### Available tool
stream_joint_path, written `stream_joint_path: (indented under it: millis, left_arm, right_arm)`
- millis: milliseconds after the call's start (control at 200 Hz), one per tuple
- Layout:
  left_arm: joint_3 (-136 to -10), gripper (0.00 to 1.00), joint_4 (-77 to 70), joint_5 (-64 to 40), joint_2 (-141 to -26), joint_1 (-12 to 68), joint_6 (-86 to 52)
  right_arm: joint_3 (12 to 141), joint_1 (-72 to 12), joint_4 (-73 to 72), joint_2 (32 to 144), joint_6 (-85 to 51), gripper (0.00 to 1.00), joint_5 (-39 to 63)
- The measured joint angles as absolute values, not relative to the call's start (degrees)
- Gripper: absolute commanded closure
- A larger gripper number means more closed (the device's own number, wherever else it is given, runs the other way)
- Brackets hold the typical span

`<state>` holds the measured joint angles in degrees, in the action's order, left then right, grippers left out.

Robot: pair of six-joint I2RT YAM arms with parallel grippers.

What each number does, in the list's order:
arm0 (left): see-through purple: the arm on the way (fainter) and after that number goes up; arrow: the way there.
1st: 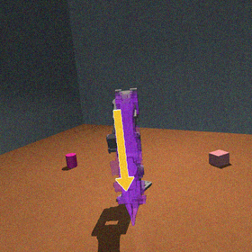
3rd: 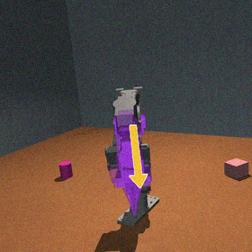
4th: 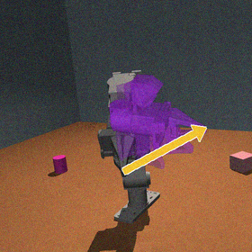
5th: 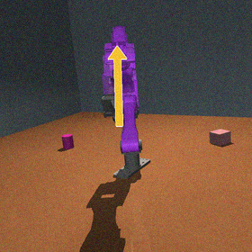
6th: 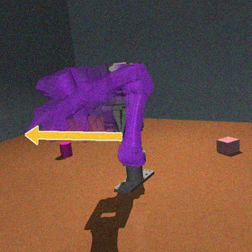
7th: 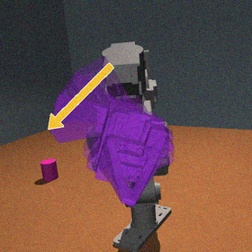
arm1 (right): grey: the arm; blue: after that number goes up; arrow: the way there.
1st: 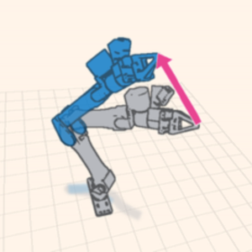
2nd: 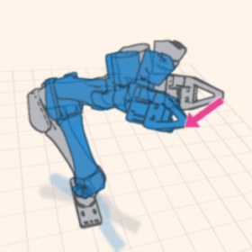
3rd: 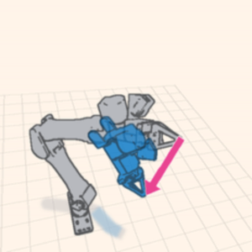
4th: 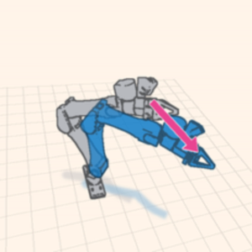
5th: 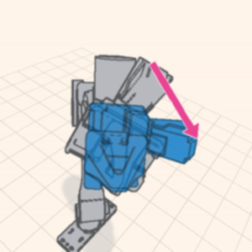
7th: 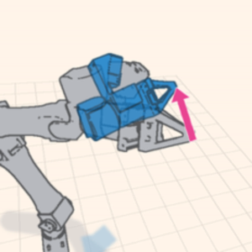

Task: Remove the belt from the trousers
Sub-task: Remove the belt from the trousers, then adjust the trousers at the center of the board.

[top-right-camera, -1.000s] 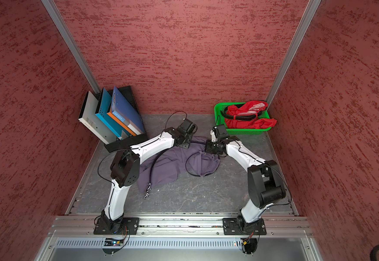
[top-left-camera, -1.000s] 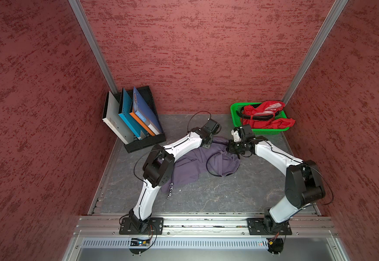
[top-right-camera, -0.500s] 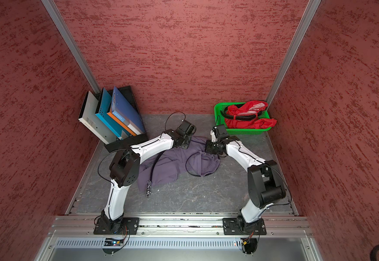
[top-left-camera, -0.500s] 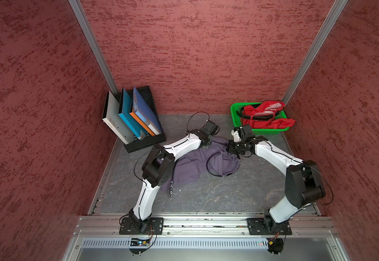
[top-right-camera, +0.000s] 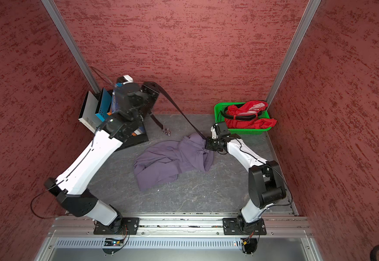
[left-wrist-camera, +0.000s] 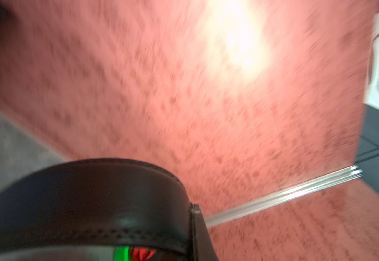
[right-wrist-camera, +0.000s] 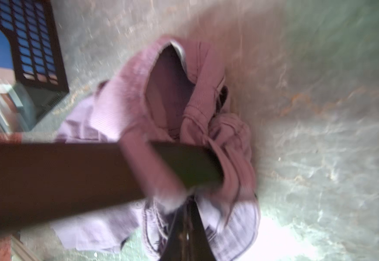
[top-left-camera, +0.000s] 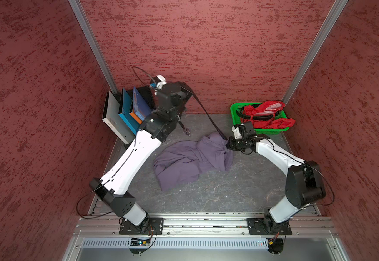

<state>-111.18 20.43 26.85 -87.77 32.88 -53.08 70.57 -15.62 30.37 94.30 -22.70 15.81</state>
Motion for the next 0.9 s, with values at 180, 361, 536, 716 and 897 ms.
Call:
stream_joint_path:
  millis: [180,361,536,716,897]
  left_arm:
    - [-114.4,1.0,21.5,26.5,-81.2,29.9,-44.2]
    - [-120.8,1.0,24.5,22.8,-77.5,27.7,-39.6]
    - [-131.1,1.0,25.7,19.2,-78.6,25.9,-35.4]
    - [-139.1,1.0,25.6,13.8,-79.5,23.3,-34.4]
    - [-145.2,1.0,24.5,2.2,-84.6,22.1,-42.9]
  right_arm:
    - [77.0,-14.7,30.7,99.6,-22.7,1.0,14.5]
    - [83.0,-14.4,30.7,109.1,-23.8,1.0,14.3]
    - [79.8,-14.4,29.2,117.0,-26.2,1.0,14.4]
    - [77.3,-14.4,24.1,116.9,-27.7,0.94,17.0]
    - [71.3,-14.5,12.1,112.7,-28.5,0.01,25.8]
